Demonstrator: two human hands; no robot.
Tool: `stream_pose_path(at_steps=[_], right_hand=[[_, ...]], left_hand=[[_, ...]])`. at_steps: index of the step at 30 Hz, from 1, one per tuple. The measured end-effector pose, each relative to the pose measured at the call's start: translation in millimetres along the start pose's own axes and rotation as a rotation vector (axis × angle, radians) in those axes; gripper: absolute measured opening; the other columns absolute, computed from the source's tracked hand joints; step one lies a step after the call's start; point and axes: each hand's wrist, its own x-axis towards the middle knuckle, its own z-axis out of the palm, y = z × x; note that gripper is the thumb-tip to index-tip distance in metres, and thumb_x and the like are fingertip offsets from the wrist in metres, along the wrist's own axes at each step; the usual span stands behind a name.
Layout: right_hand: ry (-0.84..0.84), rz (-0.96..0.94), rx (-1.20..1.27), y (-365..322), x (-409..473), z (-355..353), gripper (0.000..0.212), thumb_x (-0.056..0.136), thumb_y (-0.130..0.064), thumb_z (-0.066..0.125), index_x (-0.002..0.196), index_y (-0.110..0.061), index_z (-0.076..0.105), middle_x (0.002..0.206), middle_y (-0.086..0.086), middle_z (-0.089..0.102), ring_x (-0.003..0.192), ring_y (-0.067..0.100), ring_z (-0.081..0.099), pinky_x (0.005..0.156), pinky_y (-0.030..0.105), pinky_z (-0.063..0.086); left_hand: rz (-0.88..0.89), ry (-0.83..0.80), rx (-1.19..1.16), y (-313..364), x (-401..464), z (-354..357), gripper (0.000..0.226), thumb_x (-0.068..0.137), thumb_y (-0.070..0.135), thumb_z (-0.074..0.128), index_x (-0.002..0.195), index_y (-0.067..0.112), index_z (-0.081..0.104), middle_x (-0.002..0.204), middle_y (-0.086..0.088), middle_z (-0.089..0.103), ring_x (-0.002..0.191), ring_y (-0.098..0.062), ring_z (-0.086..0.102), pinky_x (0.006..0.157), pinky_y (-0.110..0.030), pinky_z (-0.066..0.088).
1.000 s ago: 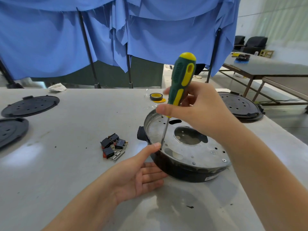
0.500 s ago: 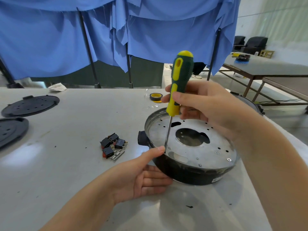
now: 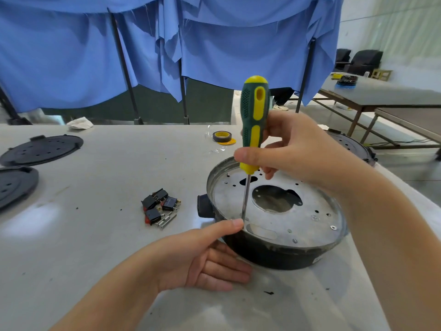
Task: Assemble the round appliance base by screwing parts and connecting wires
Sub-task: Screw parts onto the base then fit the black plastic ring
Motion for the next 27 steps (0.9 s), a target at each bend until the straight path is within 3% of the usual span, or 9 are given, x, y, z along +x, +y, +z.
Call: stream_pose_path(at_steps=[4,7,13,19,23,27], right_hand=[[0.041,-0.007,-0.081,-0.3,-1.3,0.2,0.039,0.063,-0.048,0.082,0.074,-0.017,0.062,0.076,0.002,0.067,0.044,0.008,0.053,0.046,0.015,0.045],[0.042,0.001,-0.091,-2.4,-1.3,0.6,0.043,0.06,-0.052,0.078,0.076,-0.017,0.06,0.071,-0.009,0.067,0.041,0.007,0.052,0.046,0.013,0.044],[-0.088,0.018,0.059,-5.5,-5.4,-7.3,0.018,0.084,-0.028,0.071,0.097,-0.017,0.067,0.092,0.003,0.073,0.064,0.015,0.062,0.057,0.019,0.051],[-0.153,0.022,0.101,-4.5,-7.6,-11.2,0.015,0.085,-0.021,0.071,0.097,-0.013,0.067,0.088,0.009,0.073,0.062,0.014,0.063,0.059,0.021,0.052],[-0.147,0.02,0.092,-1.4,-5.6,-8.4,0.019,0.082,-0.021,0.073,0.097,-0.011,0.066,0.084,0.009,0.073,0.057,0.014,0.063,0.057,0.022,0.053],[-0.127,-0.025,0.068,-2.2,-5.4,-5.7,0.024,0.077,-0.024,0.077,0.095,-0.012,0.066,0.082,0.008,0.073,0.056,0.015,0.065,0.056,0.021,0.053]], left_hand=[[0.002,-0.003,0.006,-0.5,0.4,0.0,0.09,0.055,0.066,0.076,0.115,0.001,0.063,0.111,-0.015,0.071,0.104,-0.024,0.069,0.068,-0.027,0.058],[0.002,0.001,0.007,-1.6,0.5,-0.1,0.093,0.055,0.067,0.075,0.117,0.0,0.06,0.111,-0.015,0.071,0.104,-0.024,0.069,0.069,-0.028,0.058],[-0.004,0.026,0.04,0.0,-1.5,0.1,0.097,0.052,0.07,0.076,0.117,0.002,0.054,0.106,-0.017,0.073,0.098,-0.025,0.071,0.063,-0.027,0.057],[0.021,0.105,0.185,2.0,-5.1,1.6,0.093,0.055,0.074,0.073,0.112,0.002,0.059,0.092,-0.021,0.074,0.081,-0.027,0.074,0.055,-0.025,0.056],[0.127,0.23,0.238,3.6,-8.0,-0.5,0.076,0.049,0.067,0.075,0.087,0.002,0.071,0.079,-0.023,0.073,0.069,-0.028,0.074,0.05,-0.024,0.055],[0.217,0.343,0.308,7.7,-16.0,-0.1,0.059,0.049,0.07,0.069,0.057,0.012,0.073,0.067,-0.02,0.071,0.053,-0.024,0.069,0.046,-0.023,0.052]])
